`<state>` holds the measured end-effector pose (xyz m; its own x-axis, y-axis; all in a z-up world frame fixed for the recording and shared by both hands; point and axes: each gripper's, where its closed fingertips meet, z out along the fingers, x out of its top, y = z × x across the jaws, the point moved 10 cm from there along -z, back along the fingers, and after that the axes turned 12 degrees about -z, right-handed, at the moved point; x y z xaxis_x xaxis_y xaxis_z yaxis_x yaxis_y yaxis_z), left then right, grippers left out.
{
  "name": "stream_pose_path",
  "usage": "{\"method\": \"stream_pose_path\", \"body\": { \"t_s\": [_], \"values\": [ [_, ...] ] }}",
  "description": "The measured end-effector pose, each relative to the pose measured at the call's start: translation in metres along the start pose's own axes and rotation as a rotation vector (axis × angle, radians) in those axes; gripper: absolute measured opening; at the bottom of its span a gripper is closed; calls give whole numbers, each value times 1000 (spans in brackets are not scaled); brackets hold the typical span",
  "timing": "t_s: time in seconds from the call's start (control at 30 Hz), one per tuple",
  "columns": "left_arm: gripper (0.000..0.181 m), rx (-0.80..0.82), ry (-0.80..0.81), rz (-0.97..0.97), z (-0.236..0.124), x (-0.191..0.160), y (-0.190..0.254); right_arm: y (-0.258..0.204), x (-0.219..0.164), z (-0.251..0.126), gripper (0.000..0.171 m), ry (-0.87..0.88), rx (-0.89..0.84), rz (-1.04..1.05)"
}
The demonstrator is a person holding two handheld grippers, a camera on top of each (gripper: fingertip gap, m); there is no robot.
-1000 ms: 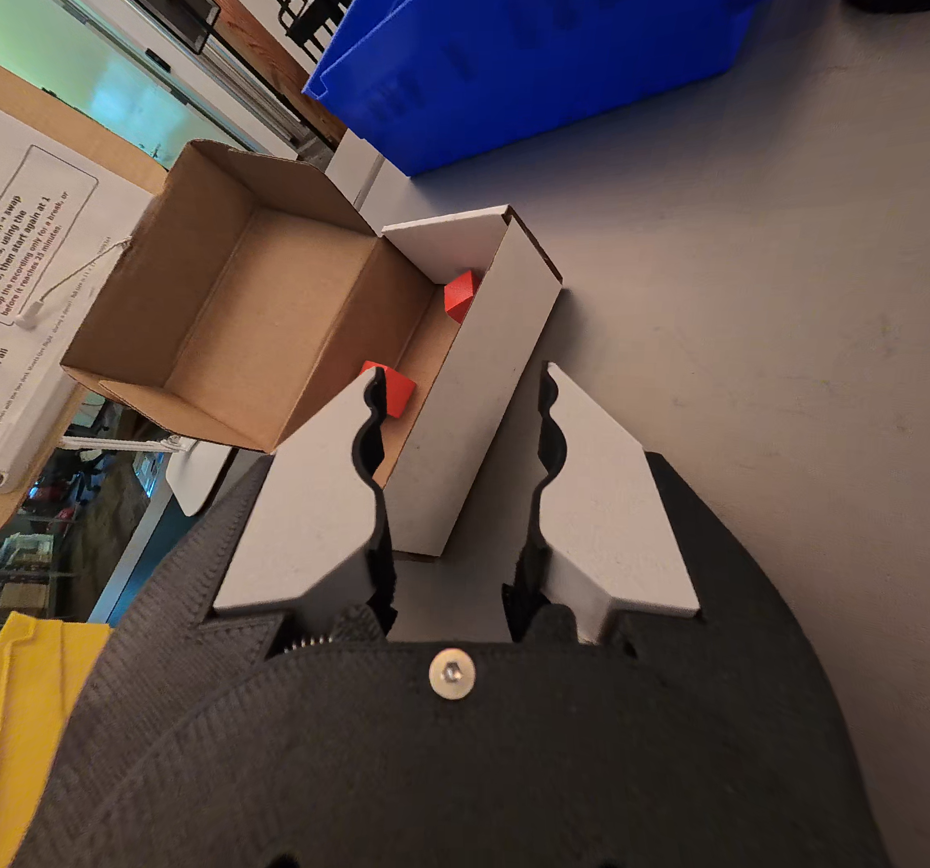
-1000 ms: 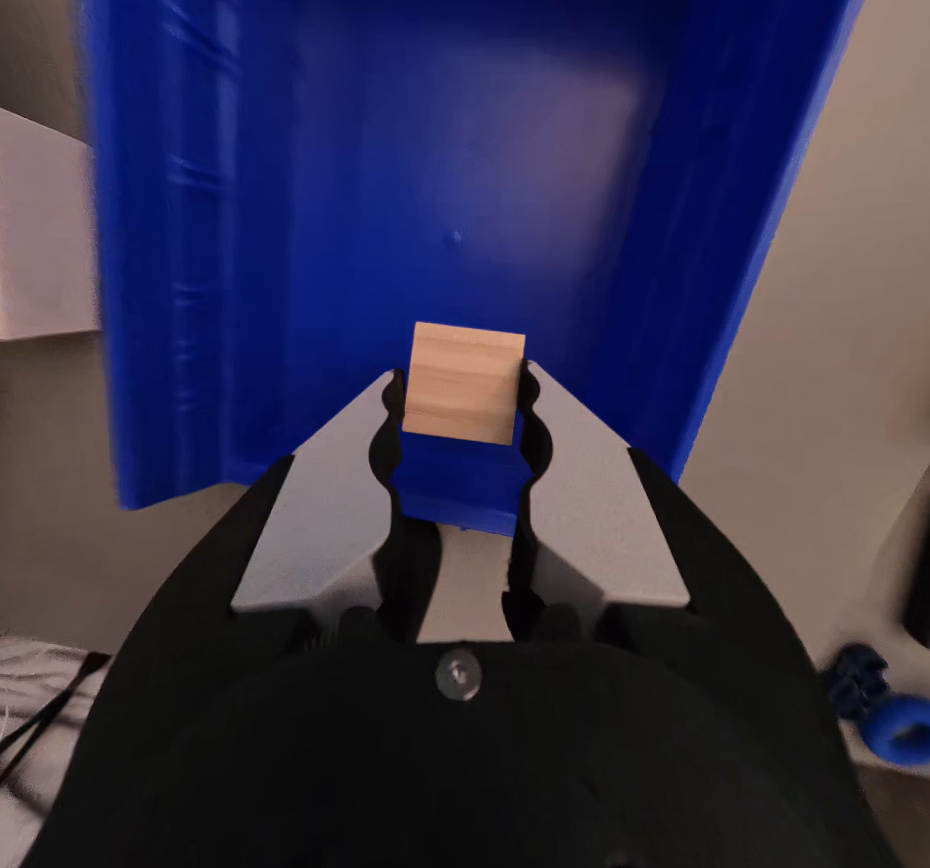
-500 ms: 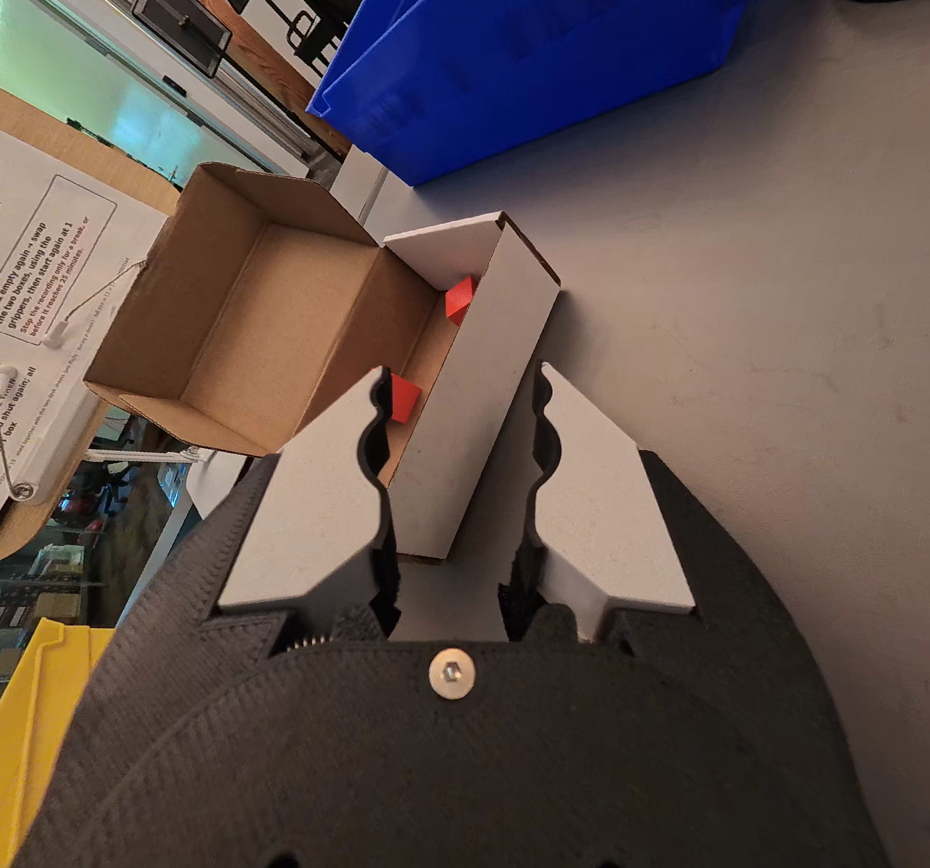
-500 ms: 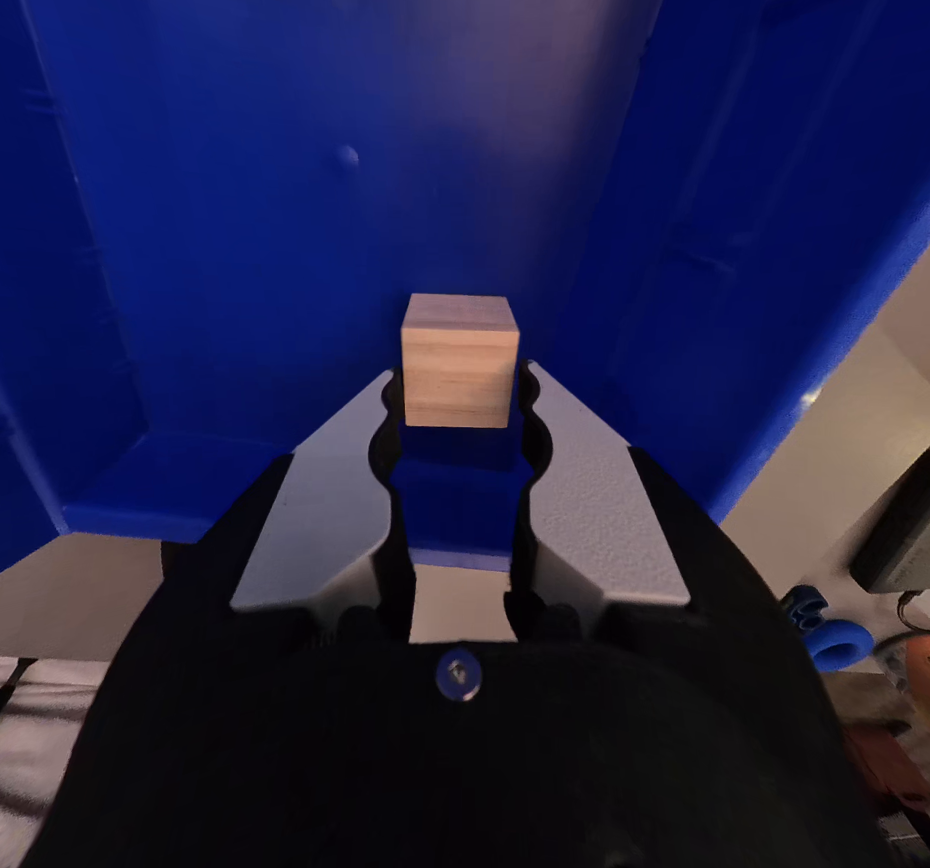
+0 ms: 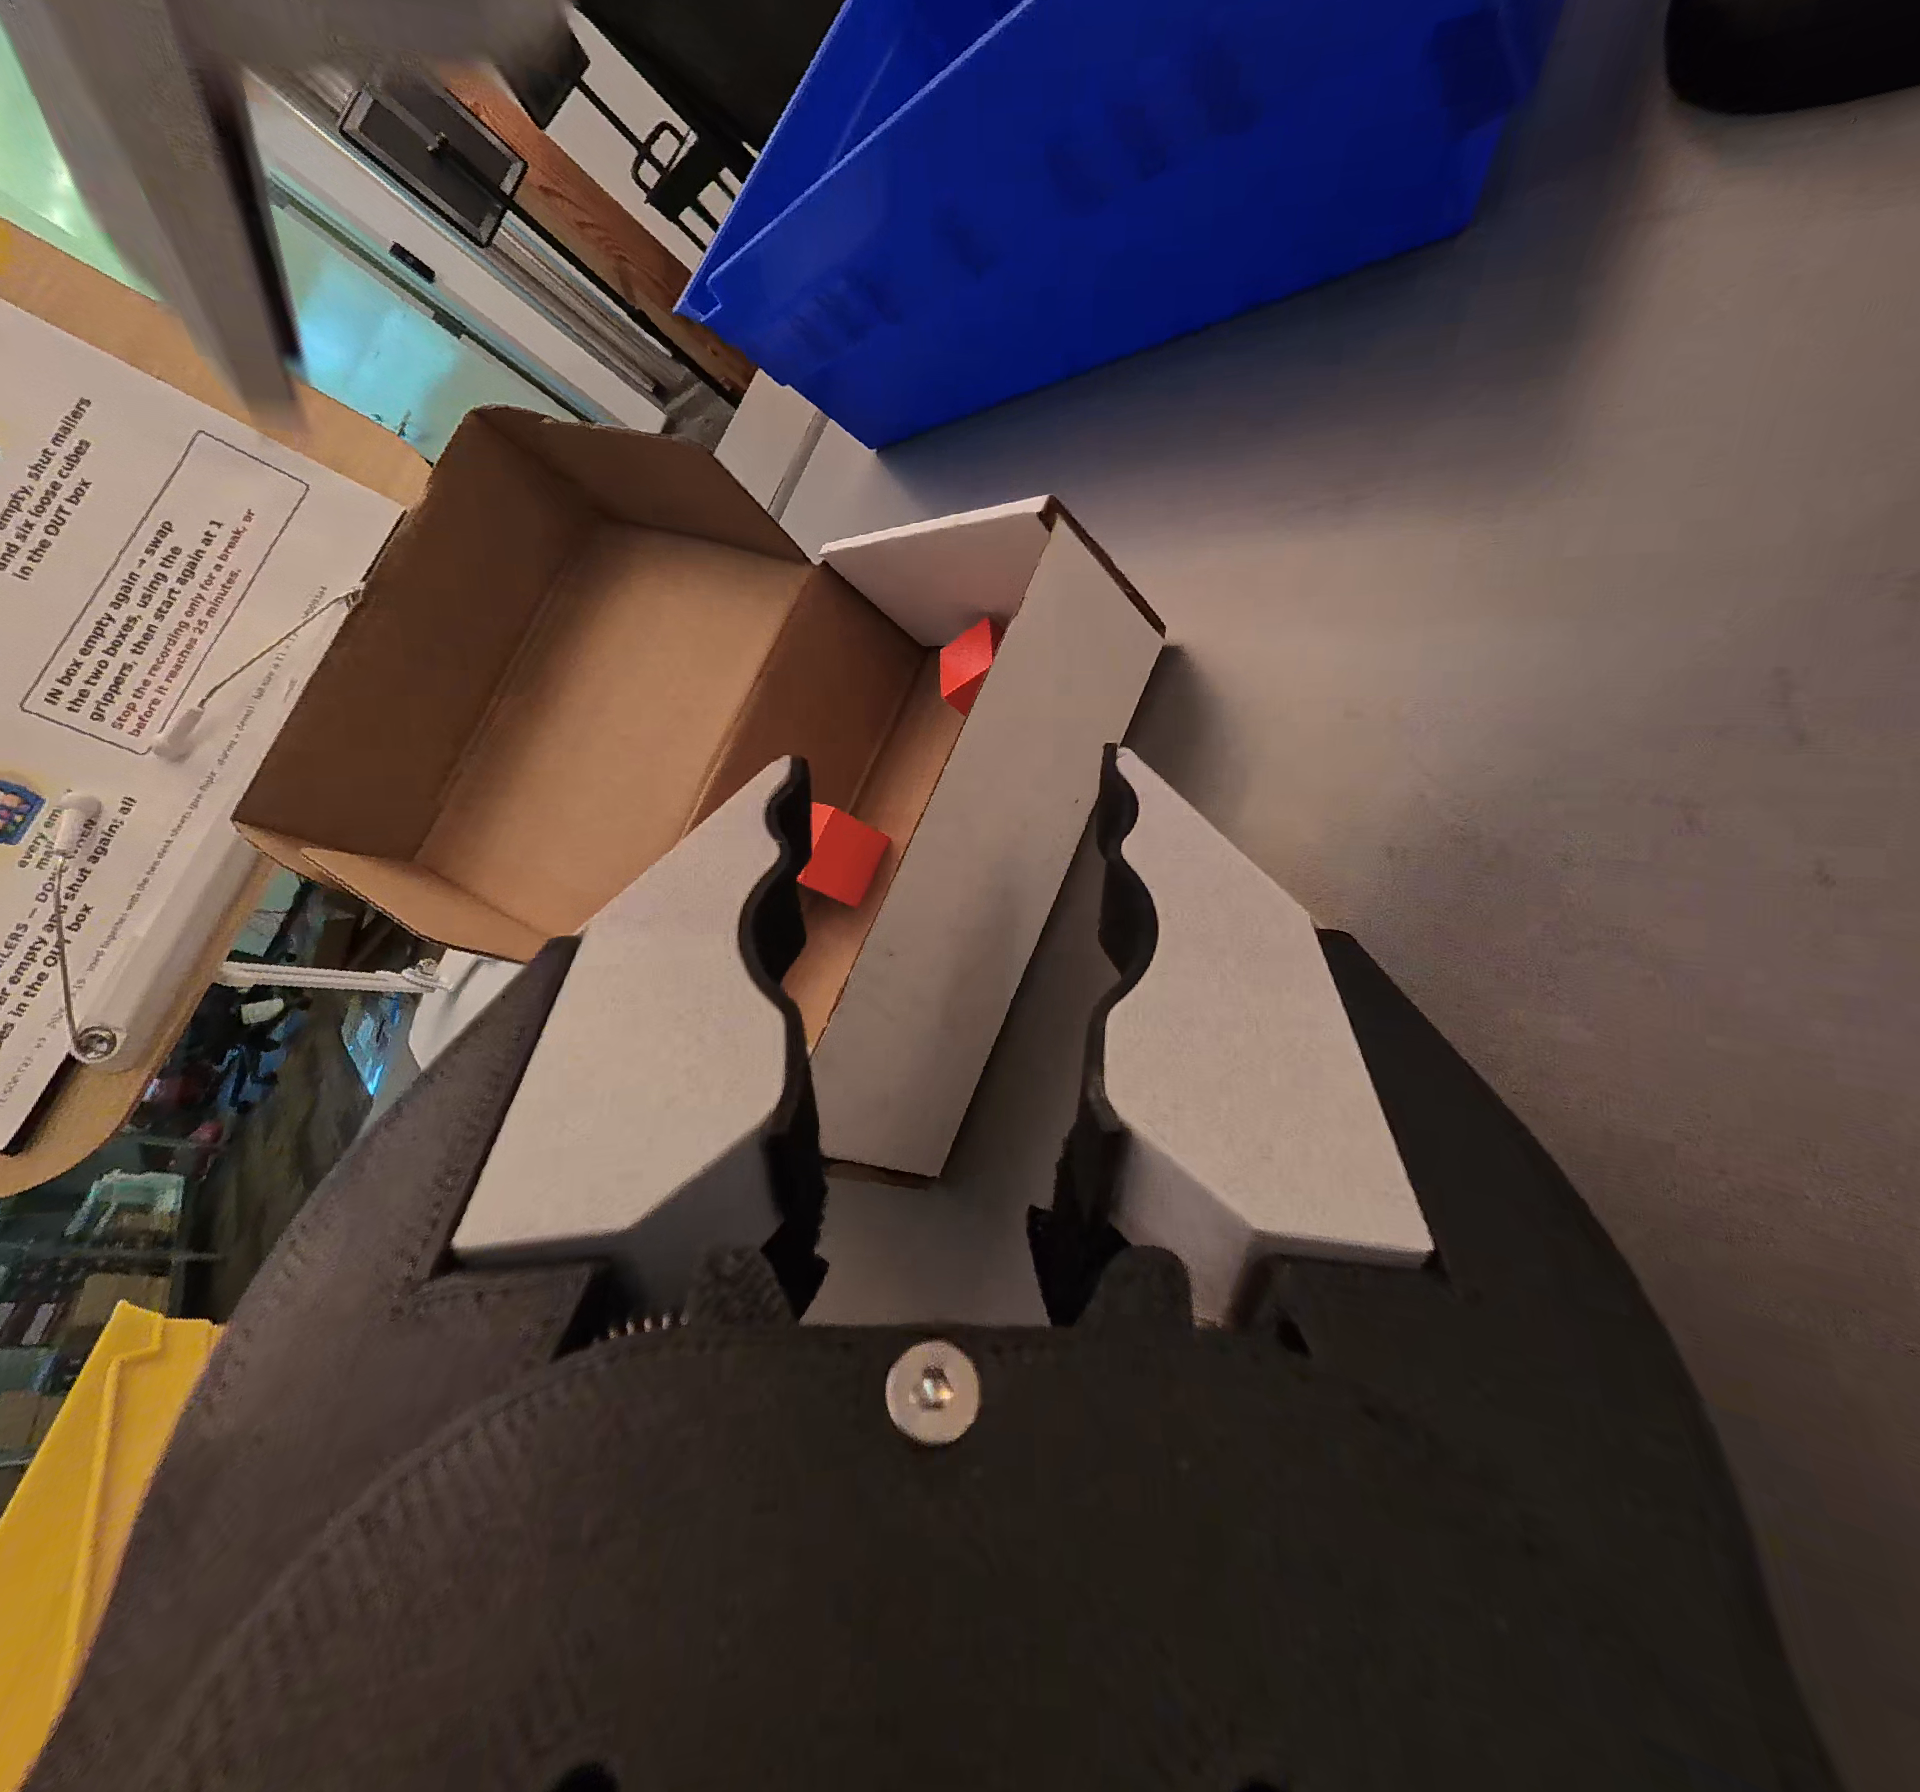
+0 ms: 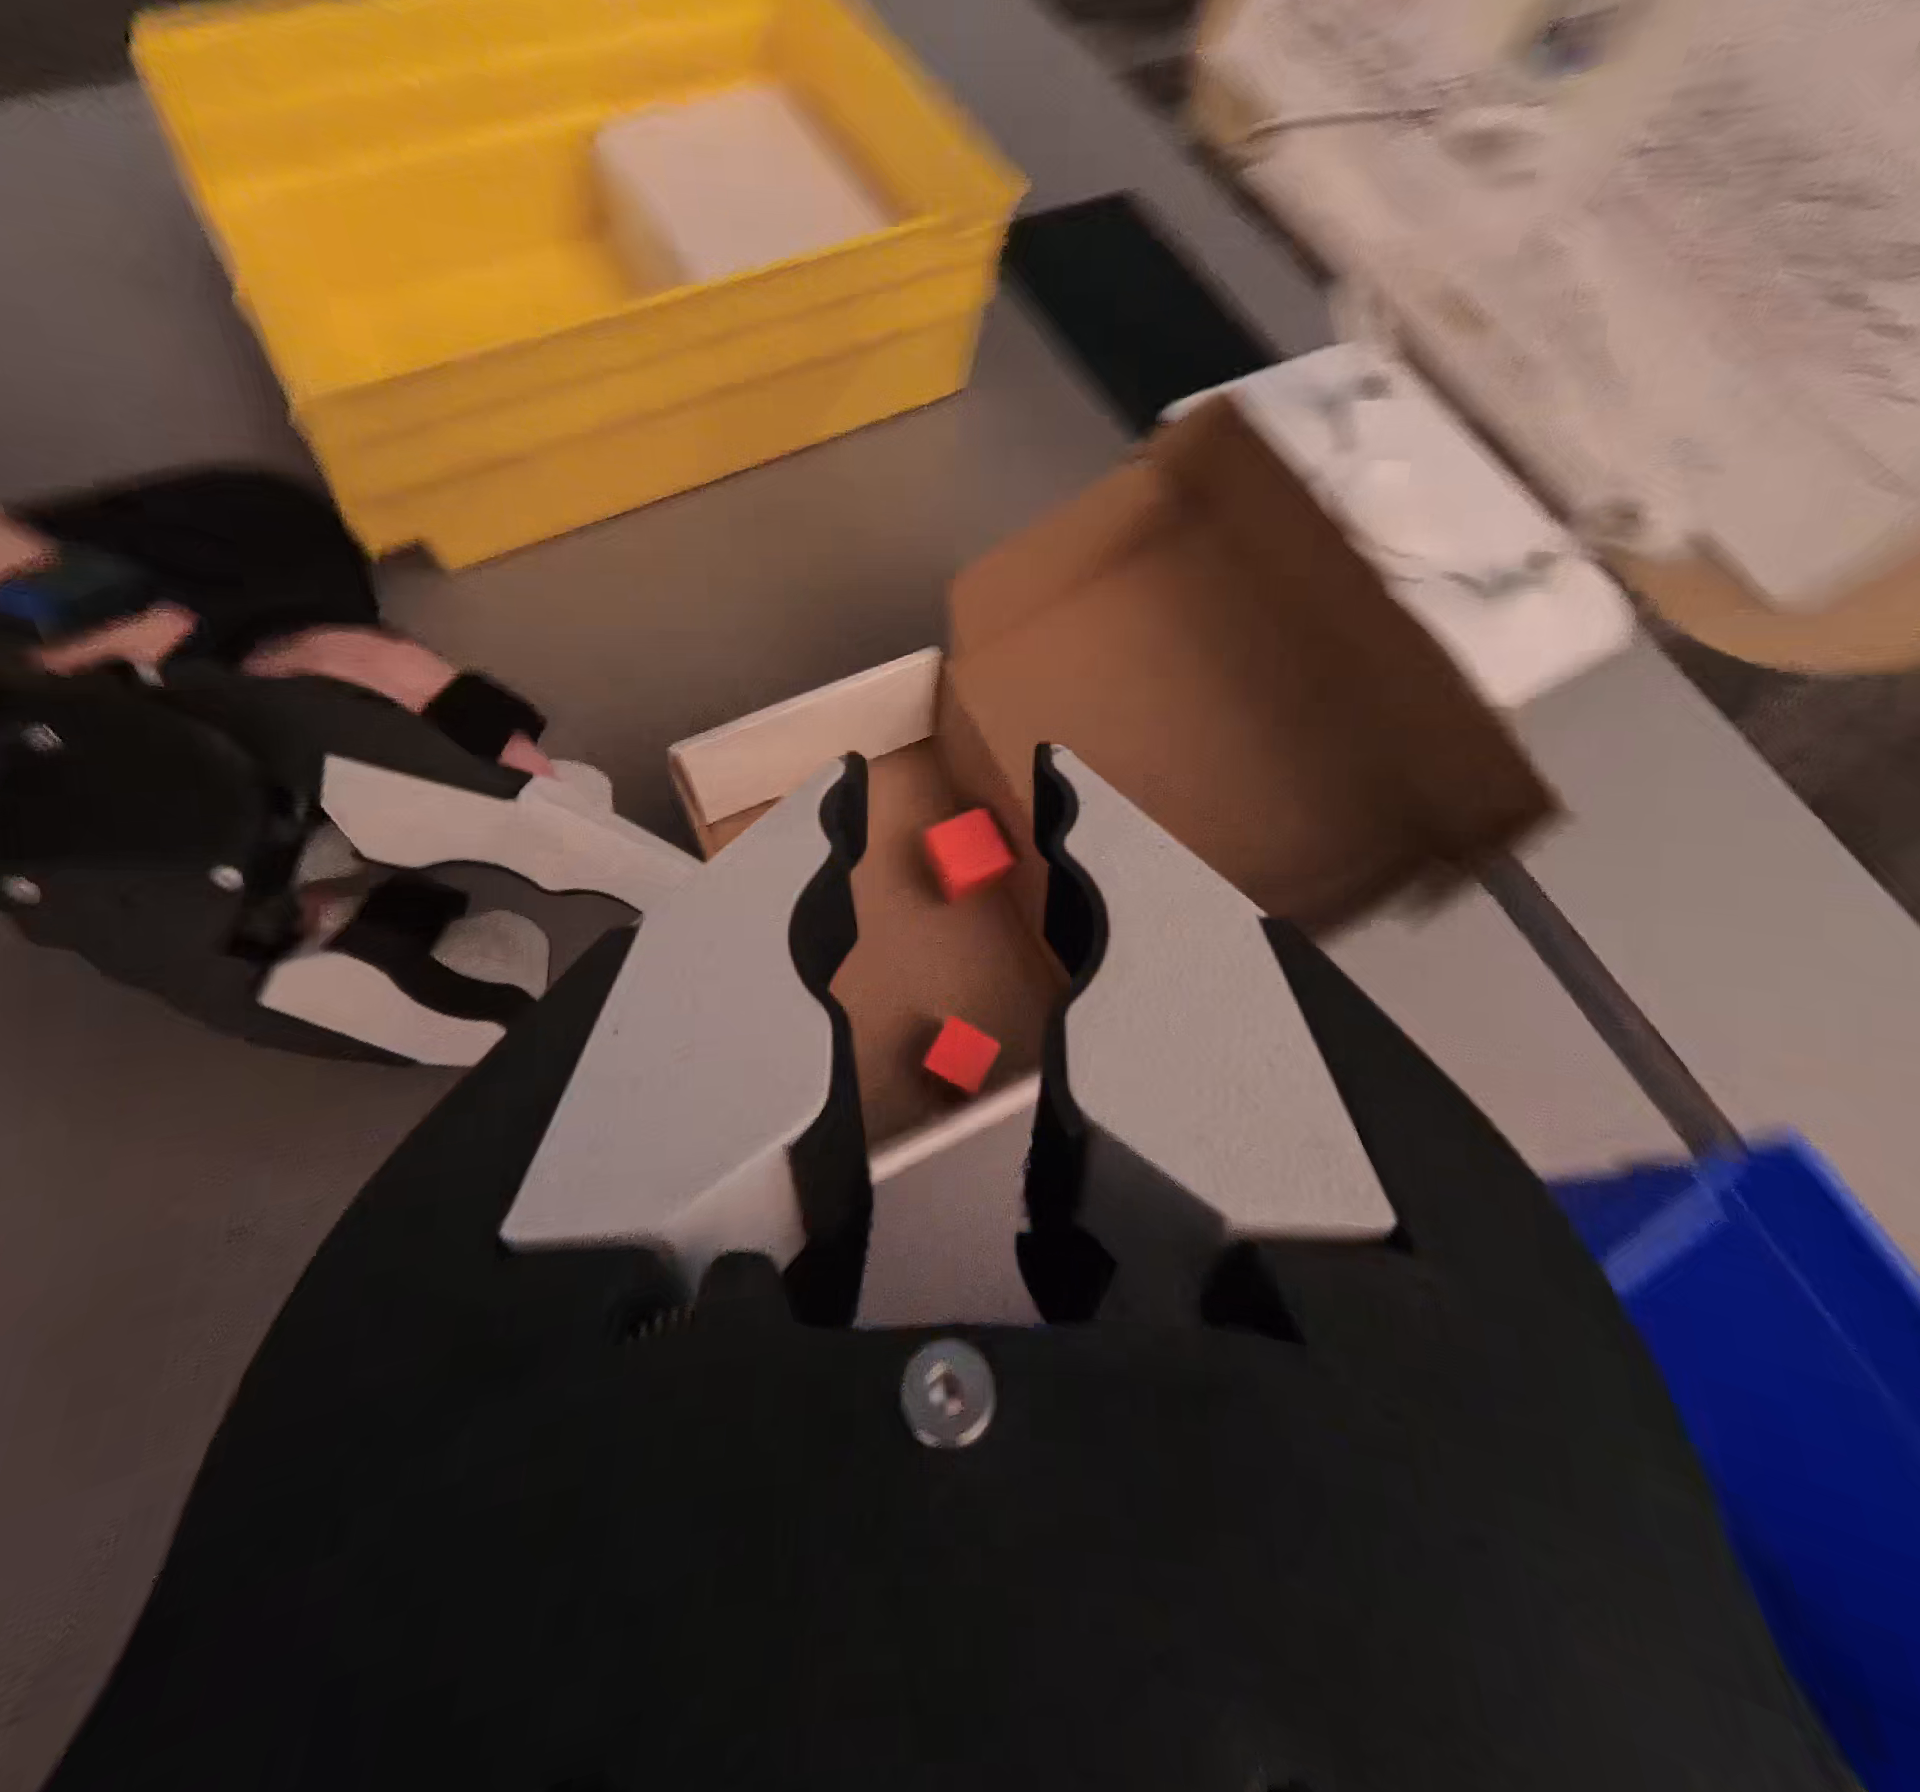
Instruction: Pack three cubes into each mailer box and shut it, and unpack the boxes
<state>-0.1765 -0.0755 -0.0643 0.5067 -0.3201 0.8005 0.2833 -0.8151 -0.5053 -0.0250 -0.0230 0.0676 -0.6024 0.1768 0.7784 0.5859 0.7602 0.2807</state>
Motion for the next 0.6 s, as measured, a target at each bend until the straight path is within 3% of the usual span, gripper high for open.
{"method": "stream_pose_path", "body": {
  "t_s": [0.03,0.13,0.27,0.47,0.6],
  "values": [
    [54,-1,3,8,0,0,1,-9,-2,23,29,-43,29,-81],
    [53,-6,21,38,-2,2,5,-23,-25,78,28,-235,-5,-322],
    [53,-36,42,68,-3,4,11,-35,-47,115,29,-368,13,-438],
    [53,-54,40,89,-1,3,15,-33,-58,128,29,-487,-31,-488],
    [53,-57,40,86,-1,3,14,-36,-57,123,28,-482,34,-456]
  ]
}}
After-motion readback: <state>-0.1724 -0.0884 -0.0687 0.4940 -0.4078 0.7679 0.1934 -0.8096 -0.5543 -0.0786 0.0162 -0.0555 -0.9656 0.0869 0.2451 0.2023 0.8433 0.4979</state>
